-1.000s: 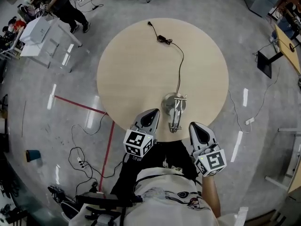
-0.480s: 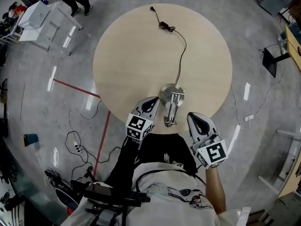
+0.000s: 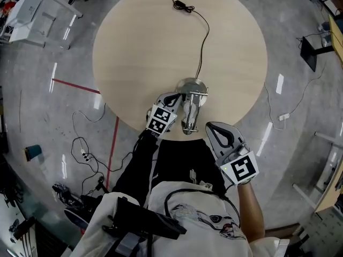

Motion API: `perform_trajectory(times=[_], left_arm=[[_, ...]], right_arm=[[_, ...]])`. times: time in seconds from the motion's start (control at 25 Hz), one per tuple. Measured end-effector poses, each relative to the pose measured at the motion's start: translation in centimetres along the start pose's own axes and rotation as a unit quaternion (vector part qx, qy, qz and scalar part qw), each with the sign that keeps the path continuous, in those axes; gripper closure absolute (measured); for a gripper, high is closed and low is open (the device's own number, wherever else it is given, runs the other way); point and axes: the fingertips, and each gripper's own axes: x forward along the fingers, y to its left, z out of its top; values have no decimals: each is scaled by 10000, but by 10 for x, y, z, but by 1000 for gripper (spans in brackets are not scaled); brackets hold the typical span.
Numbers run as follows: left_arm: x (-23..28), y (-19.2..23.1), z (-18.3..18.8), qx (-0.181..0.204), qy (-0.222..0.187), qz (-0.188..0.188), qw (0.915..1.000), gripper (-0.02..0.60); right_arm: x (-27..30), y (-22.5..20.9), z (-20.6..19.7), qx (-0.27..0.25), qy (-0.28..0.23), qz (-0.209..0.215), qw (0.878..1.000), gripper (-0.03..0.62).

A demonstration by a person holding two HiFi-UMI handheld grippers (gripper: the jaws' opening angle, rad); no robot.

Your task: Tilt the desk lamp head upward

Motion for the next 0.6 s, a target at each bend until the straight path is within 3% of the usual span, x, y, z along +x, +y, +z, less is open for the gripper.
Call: perform_trajectory(times=[0.36,0.6], left_arm=[[34,0,-29,484,519,-383,9967,580],[42,-4,-39,688,562,-480,9949,580]], right_arm=[[16,0,-14,-735,42,573,9956,589],[21,-2,-22,-1048,153,895,9903,589]])
